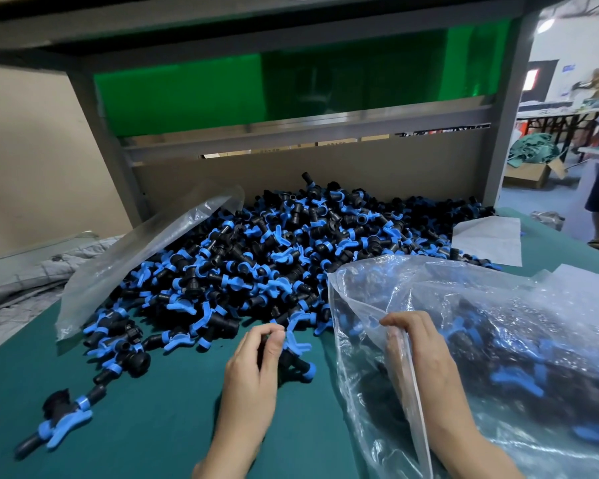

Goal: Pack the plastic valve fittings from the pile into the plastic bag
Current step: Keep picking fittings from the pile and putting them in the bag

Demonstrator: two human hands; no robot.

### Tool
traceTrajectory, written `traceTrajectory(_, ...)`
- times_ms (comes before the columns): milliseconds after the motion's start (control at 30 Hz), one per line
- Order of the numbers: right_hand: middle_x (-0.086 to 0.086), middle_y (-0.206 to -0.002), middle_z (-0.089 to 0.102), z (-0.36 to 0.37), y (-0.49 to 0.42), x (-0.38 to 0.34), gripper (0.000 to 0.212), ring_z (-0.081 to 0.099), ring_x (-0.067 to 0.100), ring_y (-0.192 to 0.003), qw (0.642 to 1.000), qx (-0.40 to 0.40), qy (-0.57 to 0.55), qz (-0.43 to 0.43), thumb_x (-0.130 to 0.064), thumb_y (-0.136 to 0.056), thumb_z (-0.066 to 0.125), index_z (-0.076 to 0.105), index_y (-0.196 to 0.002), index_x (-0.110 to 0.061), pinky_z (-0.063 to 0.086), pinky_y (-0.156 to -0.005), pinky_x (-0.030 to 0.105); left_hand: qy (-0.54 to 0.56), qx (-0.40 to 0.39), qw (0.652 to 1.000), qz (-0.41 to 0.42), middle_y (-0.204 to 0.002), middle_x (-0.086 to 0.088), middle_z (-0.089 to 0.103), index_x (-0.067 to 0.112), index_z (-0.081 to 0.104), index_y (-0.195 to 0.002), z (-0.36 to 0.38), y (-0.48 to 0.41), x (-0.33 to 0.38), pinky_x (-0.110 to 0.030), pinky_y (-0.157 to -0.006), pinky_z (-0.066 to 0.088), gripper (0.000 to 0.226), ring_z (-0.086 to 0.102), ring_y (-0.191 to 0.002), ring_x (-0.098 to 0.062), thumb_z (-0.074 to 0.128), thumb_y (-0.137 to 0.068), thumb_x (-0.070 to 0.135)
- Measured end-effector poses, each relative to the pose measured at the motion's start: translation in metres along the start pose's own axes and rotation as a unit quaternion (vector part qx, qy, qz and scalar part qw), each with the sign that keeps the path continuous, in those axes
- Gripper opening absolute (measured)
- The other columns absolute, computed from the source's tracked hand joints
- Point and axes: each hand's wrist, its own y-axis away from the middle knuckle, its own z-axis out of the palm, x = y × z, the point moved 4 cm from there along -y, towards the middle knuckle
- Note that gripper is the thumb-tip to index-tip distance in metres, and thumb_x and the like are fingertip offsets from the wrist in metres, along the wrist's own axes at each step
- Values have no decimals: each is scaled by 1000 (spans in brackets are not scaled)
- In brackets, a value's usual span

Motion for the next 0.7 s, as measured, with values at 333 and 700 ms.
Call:
traceTrajectory(333, -22, -103, 50, 0, -1, -1, 17, 49, -2, -97, 1000, -8, -3, 1, -26, -97, 48, 50, -106, -40, 36, -80, 16, 450, 44, 851, -268, -69, 0, 58, 9, 61, -97, 0, -9, -11, -18, -49, 48, 23, 52, -57, -8, 57, -91, 31)
traceTrajectory(700, -20, -104, 52, -1, -1, -3, 22, 50, 3, -97, 1000, -13, -8, 12, -15, -98, 54, 53, -106, -36, 37, -80, 20, 556, 6, 757, -343, -84, -6, 68, 2, 59, -111, 5, -10, -20, -22, -61, 54, 18, 59, -70, -11, 52, -98, 13)
